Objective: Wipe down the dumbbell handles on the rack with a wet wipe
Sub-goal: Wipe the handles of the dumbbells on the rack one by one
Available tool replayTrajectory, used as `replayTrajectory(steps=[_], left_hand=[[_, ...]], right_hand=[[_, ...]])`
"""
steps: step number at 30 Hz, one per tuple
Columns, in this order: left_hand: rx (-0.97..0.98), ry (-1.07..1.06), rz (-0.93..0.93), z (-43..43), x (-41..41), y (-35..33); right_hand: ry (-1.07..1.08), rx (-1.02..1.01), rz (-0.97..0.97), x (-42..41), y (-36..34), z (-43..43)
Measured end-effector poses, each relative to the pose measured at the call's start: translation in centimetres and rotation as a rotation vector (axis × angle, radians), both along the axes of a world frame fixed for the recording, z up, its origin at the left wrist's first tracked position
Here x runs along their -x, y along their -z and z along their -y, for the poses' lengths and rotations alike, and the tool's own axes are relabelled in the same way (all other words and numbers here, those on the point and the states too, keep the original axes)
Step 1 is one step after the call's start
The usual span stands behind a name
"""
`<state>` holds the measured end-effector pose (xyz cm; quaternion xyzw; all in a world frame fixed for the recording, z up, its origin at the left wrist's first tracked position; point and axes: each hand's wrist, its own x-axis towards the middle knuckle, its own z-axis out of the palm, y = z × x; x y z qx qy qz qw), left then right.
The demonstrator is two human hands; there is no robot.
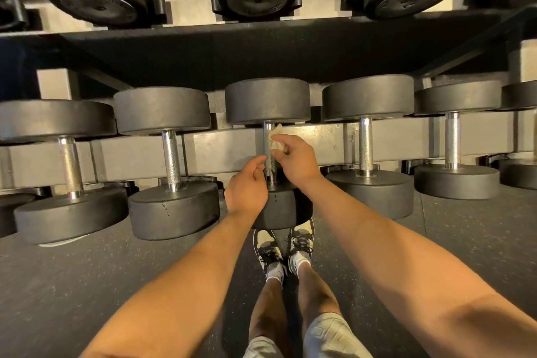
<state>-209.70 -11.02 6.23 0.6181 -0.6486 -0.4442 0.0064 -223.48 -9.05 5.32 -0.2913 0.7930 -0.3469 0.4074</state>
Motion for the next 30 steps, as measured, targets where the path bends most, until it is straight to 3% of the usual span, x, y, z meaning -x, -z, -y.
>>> replayTrajectory(steps=[6,10,14,19,30], left_hand=[[0.043,-0.008,-0.013,-0.5,0.2,0.9],[-0.015,0.0,-0.035,-0.6,0.4,0.6],[-0.118,0.024,-0.178,-1.1,0.3,-3.0],[-0.077,0.077,-0.345,-1.0,1.5,-10.9],[0.137,0.084,-0.377,-0.7,8.3,-22.2]], right_hand=[[-0.101,-0.177,-0.124,-1.7,0.9,-2.0],[-0.167,-0.281,-0.032,-1.4,-0.5,-2.3],[-0.063,-0.163,0.122,-1.1,-4.5,-3.5],[0.072,-0.023,0.212,-0.1,-12.7,-4.9],[0.226,0.116,0.159,5.7,-24.4,-5.9]])
